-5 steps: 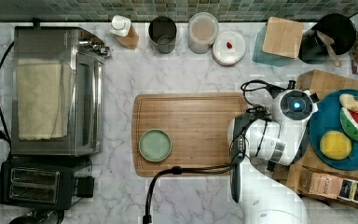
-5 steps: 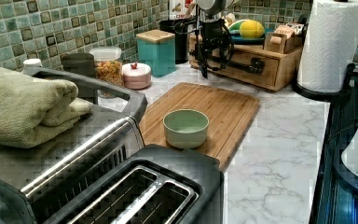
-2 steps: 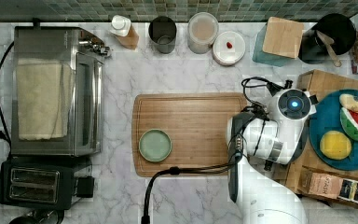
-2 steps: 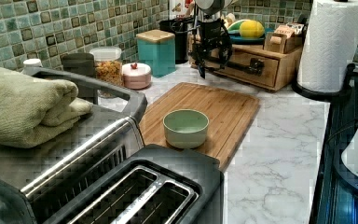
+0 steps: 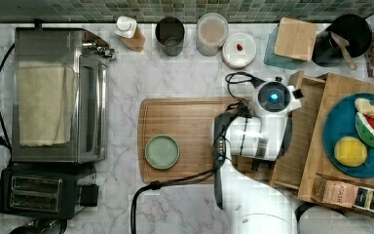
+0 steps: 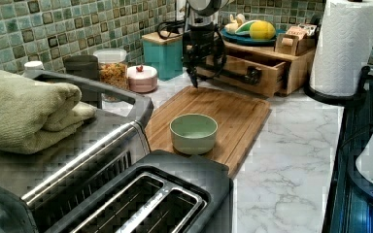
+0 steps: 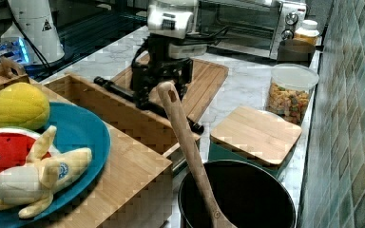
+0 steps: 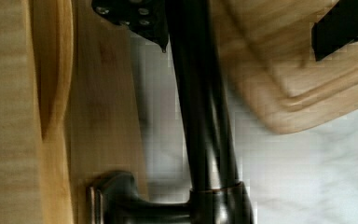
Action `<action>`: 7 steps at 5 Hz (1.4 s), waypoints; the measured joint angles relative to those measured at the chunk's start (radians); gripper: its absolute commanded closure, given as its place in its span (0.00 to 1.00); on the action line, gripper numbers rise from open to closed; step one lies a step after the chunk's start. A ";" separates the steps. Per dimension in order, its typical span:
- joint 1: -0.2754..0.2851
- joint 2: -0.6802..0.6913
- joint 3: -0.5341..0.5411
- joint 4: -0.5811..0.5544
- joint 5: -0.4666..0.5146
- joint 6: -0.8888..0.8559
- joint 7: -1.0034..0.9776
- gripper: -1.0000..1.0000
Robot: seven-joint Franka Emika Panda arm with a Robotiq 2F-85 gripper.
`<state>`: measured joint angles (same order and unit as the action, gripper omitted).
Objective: Open the drawer.
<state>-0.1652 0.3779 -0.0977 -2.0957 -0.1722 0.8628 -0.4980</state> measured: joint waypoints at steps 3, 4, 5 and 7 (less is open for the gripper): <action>0.102 -0.009 0.098 0.000 0.026 0.013 0.112 0.00; 0.088 -0.006 0.098 -0.002 0.049 0.032 0.147 0.00; 0.088 -0.009 0.098 -0.002 0.052 0.031 0.150 0.00; 0.090 -0.008 0.095 -0.002 0.052 0.031 0.150 0.00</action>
<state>-0.0750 0.3699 -0.0031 -2.0977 -0.1199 0.8936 -0.3481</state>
